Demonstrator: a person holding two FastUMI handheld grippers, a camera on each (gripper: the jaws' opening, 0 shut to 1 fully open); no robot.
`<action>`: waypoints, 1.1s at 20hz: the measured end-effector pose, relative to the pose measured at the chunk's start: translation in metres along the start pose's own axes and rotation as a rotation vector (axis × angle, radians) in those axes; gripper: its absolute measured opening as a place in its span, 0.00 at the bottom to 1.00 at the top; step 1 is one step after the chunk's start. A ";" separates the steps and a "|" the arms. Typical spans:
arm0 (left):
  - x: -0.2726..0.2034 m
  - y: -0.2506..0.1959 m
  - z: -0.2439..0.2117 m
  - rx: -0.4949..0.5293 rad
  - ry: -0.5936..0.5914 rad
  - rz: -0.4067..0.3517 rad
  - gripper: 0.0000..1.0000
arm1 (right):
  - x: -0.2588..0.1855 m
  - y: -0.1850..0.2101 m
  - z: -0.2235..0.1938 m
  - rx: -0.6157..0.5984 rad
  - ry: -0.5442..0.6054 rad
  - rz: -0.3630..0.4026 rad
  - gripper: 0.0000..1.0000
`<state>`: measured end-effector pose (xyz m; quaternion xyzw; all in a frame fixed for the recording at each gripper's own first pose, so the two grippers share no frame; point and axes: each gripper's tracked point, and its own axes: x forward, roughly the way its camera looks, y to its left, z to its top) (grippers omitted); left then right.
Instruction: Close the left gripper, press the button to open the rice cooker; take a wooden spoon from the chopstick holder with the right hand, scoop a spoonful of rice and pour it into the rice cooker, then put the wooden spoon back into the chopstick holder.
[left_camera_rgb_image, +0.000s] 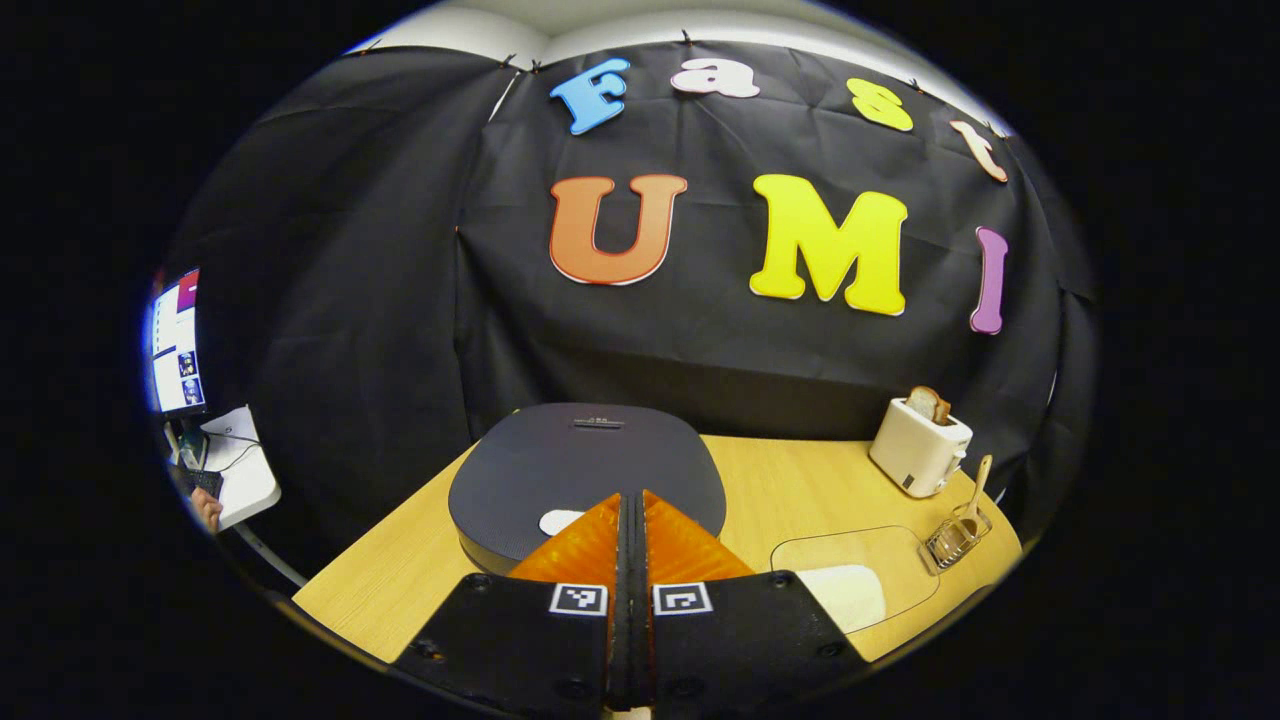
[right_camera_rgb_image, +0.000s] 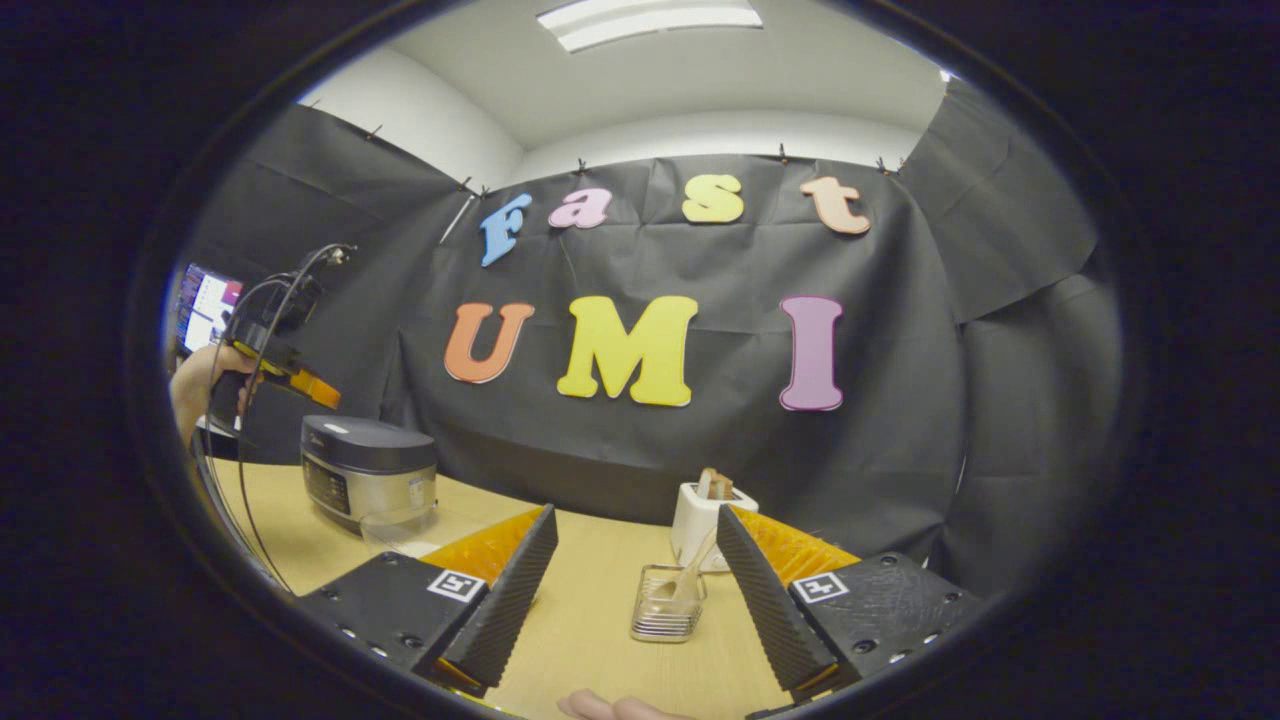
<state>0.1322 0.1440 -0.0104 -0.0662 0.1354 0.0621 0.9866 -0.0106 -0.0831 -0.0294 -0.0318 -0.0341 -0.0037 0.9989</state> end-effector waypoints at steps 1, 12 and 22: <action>0.008 0.003 -0.005 0.009 0.028 0.008 0.03 | 0.000 -0.002 -0.002 0.004 0.000 -0.002 0.95; 0.028 0.017 -0.032 0.035 0.179 0.019 0.03 | 0.001 -0.007 -0.014 0.048 0.027 0.009 0.95; 0.002 0.020 0.005 -0.015 -0.015 0.057 0.03 | -0.010 -0.010 -0.001 0.049 -0.016 0.005 0.95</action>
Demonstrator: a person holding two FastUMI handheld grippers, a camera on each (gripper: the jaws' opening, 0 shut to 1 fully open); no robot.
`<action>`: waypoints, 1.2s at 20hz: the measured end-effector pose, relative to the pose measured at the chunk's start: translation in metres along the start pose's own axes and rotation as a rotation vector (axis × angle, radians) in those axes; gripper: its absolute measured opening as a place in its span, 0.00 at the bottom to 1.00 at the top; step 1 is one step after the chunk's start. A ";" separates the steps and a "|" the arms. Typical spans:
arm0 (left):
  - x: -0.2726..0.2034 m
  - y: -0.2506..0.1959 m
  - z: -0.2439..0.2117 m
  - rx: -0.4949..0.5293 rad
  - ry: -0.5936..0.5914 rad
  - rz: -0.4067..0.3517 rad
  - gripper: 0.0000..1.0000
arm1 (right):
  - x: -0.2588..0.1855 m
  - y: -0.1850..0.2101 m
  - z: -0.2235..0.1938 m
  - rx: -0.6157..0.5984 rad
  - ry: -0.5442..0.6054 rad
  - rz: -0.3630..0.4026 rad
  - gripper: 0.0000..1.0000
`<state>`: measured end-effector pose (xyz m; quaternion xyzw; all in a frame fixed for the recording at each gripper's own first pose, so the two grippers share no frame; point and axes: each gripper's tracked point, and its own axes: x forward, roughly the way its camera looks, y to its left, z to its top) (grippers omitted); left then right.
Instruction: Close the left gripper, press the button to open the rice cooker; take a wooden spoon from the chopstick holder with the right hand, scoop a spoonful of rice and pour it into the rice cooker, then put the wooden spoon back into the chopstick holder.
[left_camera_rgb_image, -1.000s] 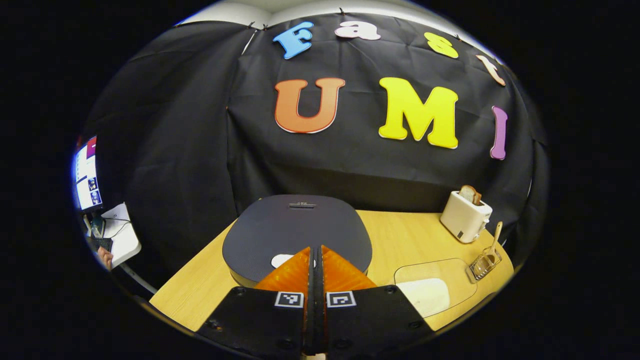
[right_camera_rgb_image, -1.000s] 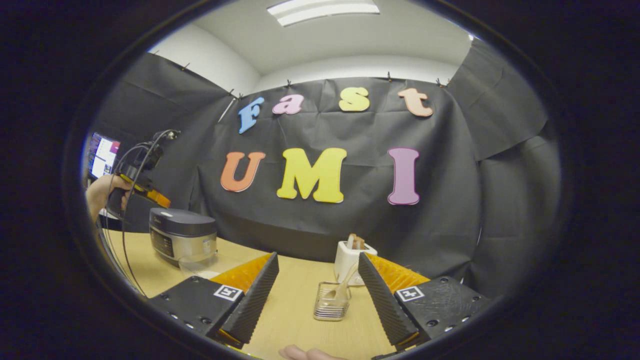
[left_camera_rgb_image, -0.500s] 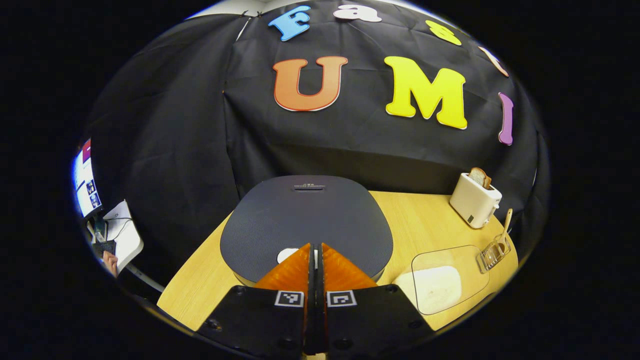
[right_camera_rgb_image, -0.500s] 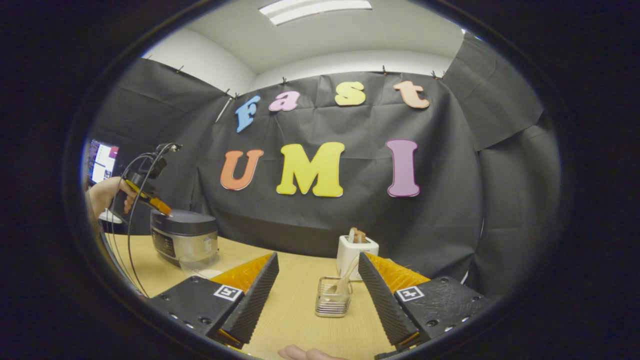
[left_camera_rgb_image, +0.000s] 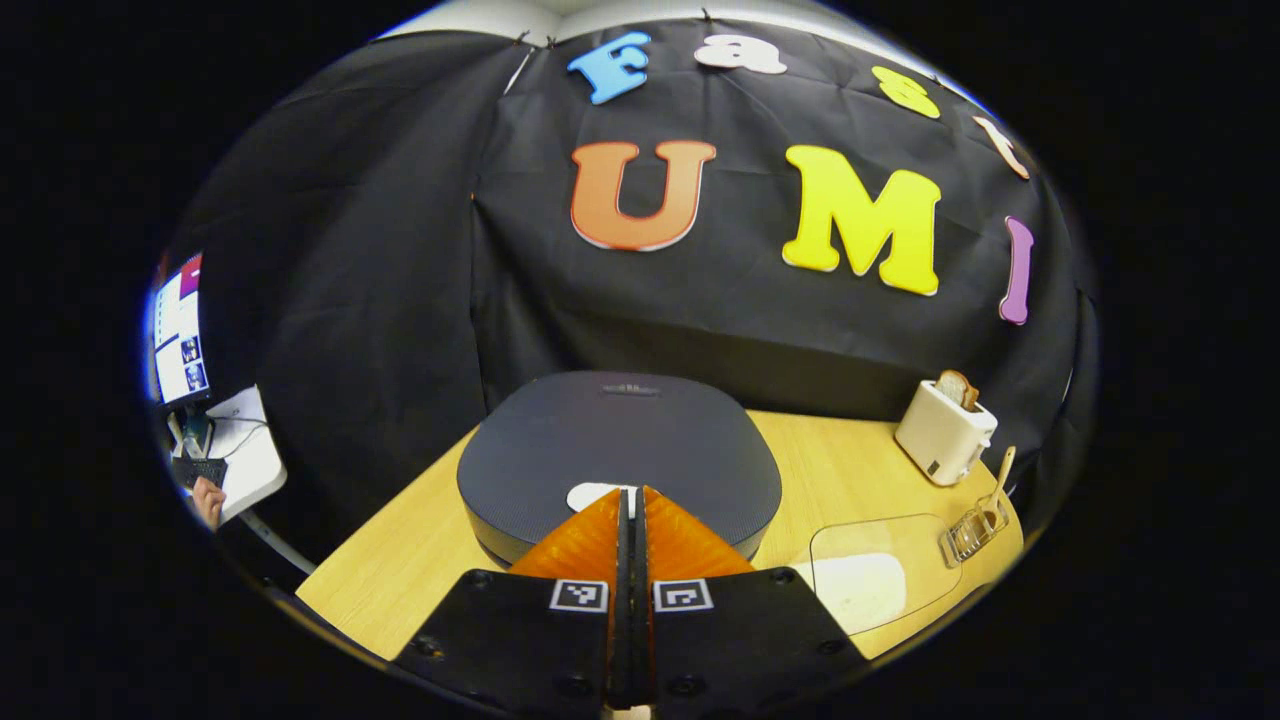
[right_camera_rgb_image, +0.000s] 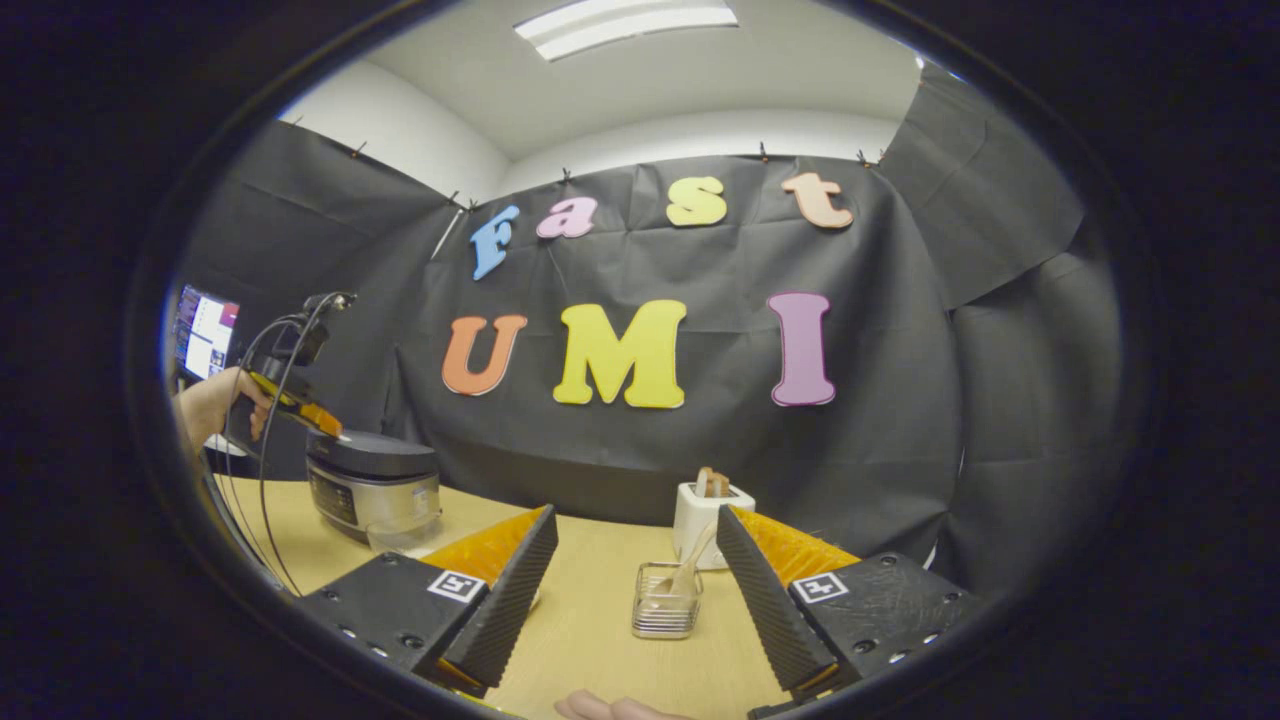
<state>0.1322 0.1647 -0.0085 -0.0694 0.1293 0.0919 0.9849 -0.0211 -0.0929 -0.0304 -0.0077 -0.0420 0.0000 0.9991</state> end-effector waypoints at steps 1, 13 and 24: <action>-0.007 0.000 0.010 0.002 -0.037 0.012 0.03 | 0.000 0.000 -0.001 -0.002 0.001 -0.001 0.95; -0.084 -0.037 0.024 0.018 -0.157 -0.067 0.03 | 0.005 -0.004 -0.021 0.013 0.061 -0.012 0.95; -0.117 -0.093 -0.040 0.102 -0.175 -0.160 0.63 | 0.040 -0.040 -0.020 0.036 0.117 -0.092 0.95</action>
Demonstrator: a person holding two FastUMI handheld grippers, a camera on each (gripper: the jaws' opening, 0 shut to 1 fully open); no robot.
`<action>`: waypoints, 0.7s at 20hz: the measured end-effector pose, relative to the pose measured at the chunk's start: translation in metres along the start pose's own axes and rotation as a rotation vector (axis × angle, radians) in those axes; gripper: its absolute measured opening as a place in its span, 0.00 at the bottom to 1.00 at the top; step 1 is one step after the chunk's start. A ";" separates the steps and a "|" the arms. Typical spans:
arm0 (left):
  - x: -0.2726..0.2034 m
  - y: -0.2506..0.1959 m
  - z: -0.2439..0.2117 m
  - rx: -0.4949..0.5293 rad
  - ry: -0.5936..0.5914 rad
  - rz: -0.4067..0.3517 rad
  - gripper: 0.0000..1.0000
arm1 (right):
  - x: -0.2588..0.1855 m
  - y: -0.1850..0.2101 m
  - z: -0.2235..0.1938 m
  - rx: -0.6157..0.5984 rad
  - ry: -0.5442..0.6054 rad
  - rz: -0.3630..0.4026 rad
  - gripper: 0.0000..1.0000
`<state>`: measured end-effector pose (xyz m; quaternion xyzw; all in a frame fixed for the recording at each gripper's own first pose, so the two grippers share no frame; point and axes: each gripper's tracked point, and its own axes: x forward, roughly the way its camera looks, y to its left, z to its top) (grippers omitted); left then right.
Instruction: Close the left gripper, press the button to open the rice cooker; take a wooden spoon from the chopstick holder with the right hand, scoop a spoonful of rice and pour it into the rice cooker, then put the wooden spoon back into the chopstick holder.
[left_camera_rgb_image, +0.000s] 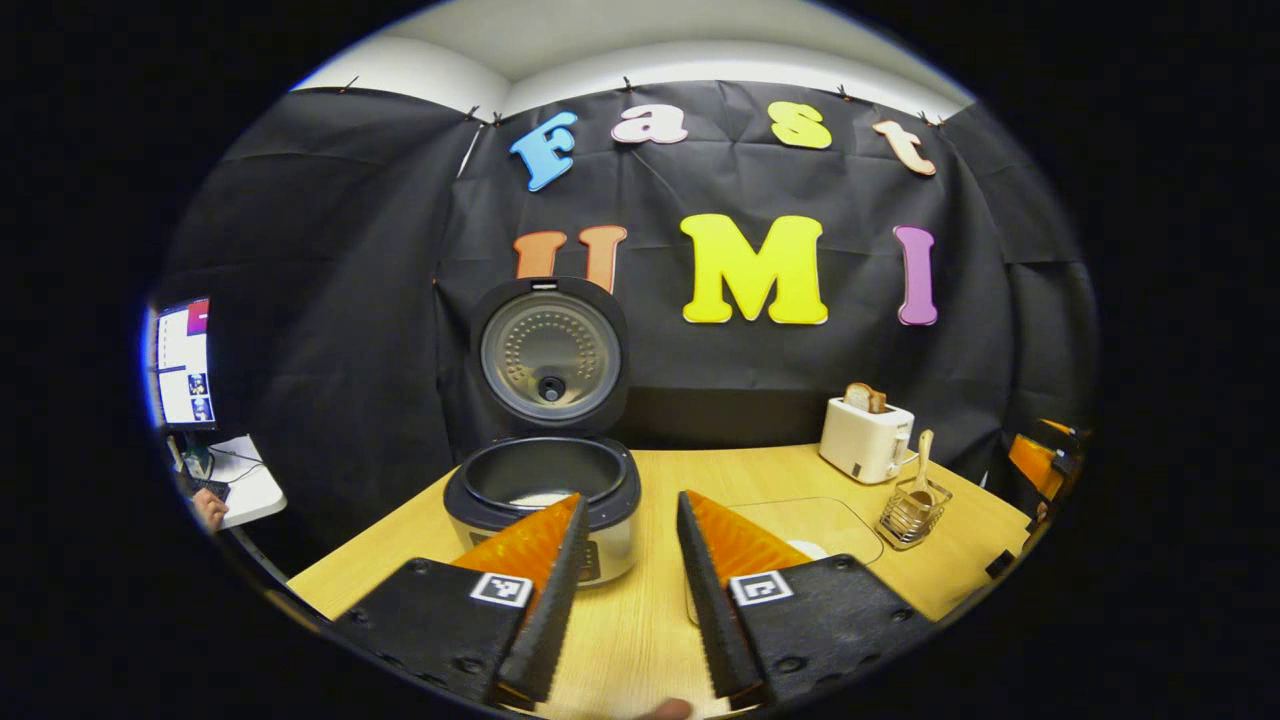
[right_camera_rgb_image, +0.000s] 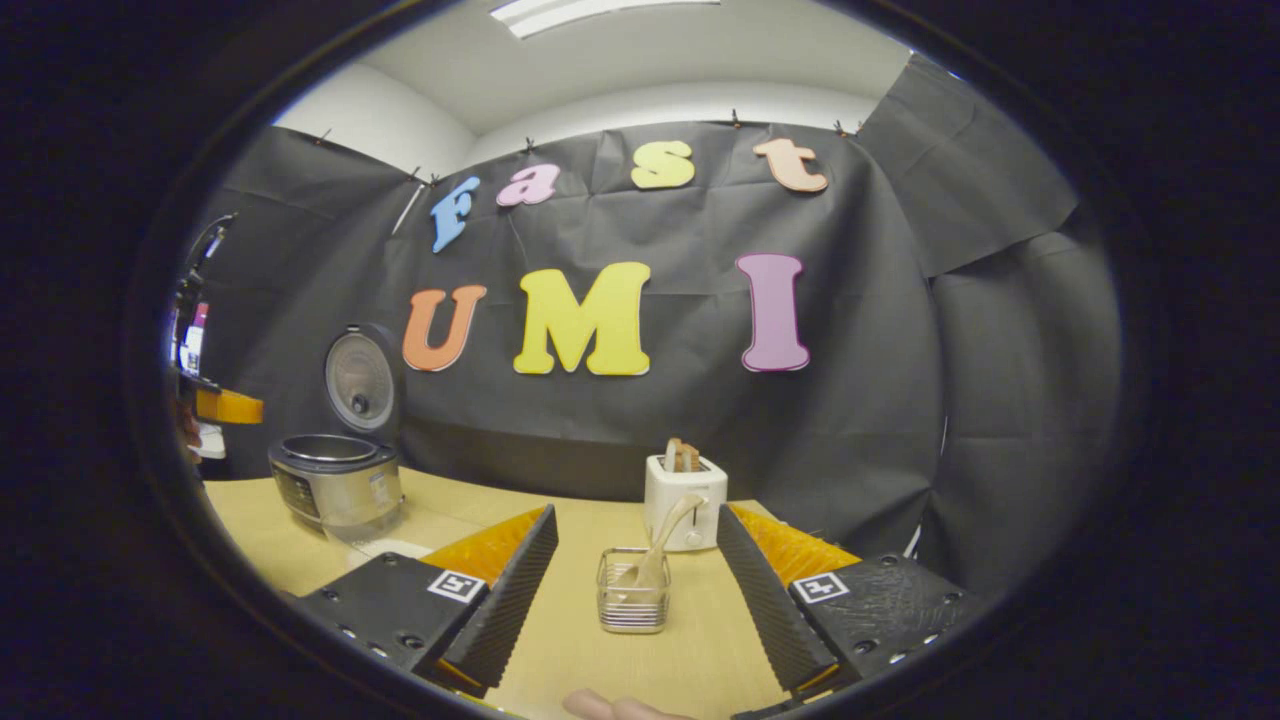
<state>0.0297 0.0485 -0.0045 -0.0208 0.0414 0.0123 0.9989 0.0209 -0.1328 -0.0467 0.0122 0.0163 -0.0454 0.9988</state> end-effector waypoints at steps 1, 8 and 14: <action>-0.002 -0.002 -0.003 0.007 -0.002 0.001 0.81 | 0.007 -0.002 0.001 -0.003 0.009 -0.004 0.95; -0.008 0.005 -0.005 -0.067 -0.047 0.032 0.99 | 0.069 -0.014 -0.001 0.005 0.069 -0.016 0.97; -0.013 0.014 -0.003 -0.081 -0.060 0.016 0.98 | 0.149 -0.020 -0.041 0.088 0.209 -0.001 0.95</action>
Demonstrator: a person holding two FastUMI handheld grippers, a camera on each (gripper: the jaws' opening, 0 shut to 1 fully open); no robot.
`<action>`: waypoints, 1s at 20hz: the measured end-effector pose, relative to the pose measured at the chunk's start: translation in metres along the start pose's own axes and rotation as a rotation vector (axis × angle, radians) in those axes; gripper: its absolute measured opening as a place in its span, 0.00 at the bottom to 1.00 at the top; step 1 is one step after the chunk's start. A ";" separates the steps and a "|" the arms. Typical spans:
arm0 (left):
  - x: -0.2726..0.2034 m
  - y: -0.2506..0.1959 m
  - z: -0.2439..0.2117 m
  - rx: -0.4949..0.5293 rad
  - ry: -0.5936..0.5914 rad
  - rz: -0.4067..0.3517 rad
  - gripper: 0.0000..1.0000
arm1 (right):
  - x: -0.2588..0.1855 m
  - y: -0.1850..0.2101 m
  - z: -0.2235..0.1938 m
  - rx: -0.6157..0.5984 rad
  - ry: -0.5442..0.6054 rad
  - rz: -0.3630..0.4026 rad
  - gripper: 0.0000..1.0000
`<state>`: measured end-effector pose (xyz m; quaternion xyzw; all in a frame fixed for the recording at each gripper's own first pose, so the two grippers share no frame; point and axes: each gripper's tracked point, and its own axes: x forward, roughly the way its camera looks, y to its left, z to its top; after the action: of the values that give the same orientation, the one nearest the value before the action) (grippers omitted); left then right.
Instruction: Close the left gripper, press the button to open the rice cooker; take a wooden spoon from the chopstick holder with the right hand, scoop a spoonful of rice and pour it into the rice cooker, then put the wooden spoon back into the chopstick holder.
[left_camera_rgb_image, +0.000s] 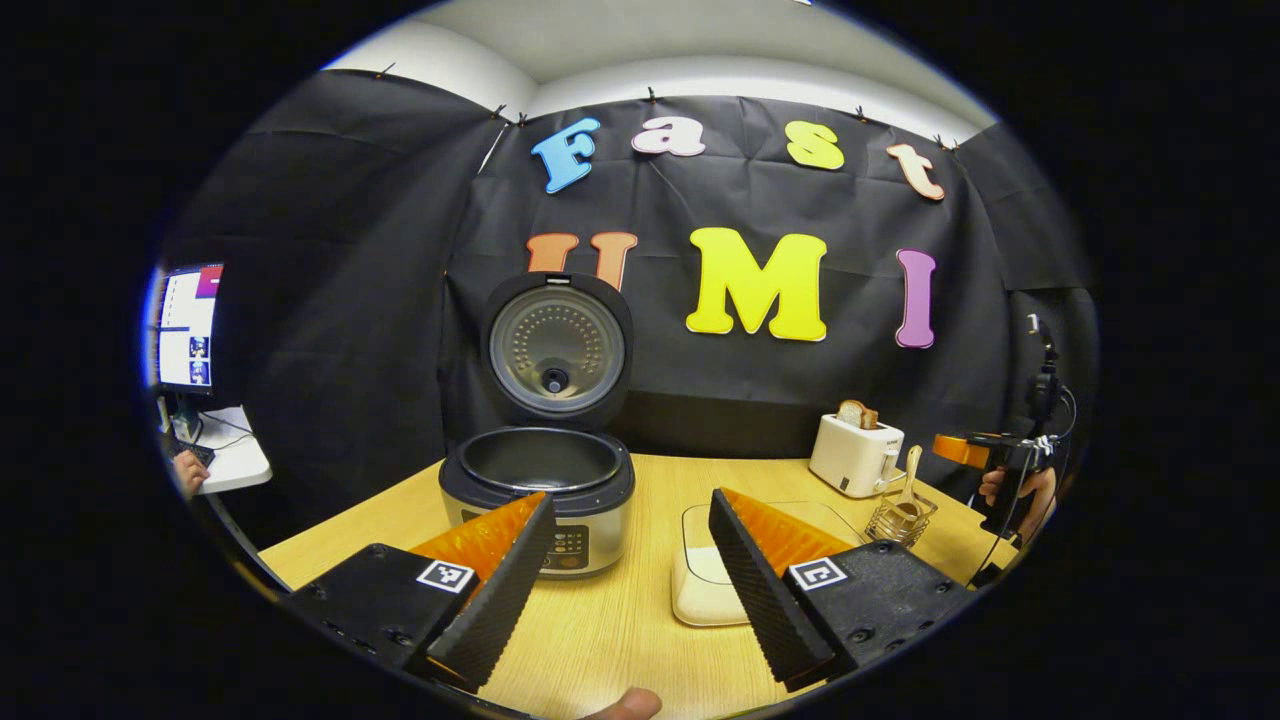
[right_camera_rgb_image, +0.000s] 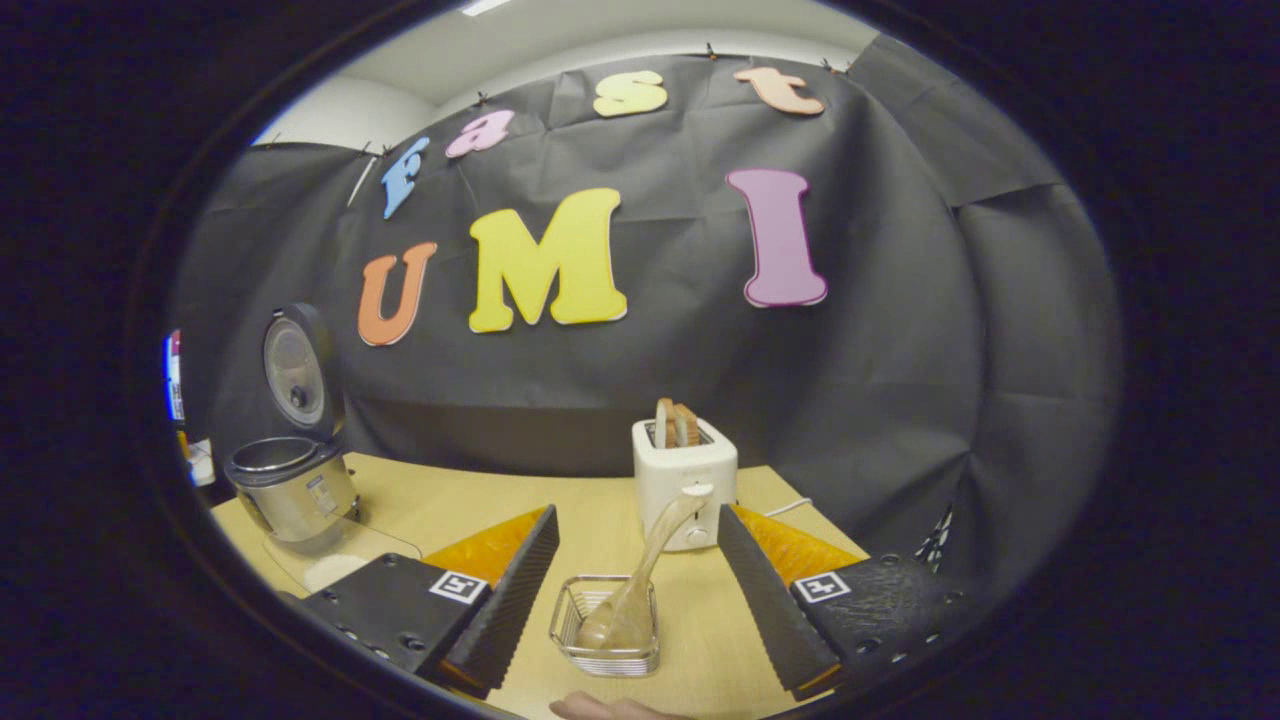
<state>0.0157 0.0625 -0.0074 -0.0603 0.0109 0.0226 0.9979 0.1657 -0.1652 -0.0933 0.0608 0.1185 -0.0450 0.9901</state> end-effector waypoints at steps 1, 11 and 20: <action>-0.002 -0.002 0.001 0.010 -0.004 -0.008 0.98 | 0.015 -0.004 -0.006 0.004 0.031 -0.005 0.95; 0.000 0.028 0.003 0.015 -0.009 0.041 0.98 | 0.105 -0.002 -0.071 0.183 0.364 0.005 0.87; 0.011 0.044 -0.013 -0.016 0.039 0.070 0.98 | 0.095 -0.006 -0.069 0.217 0.378 0.014 0.12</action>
<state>0.0247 0.1049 -0.0255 -0.0684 0.0324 0.0566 0.9955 0.2416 -0.1693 -0.1831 0.1753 0.2962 -0.0386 0.9381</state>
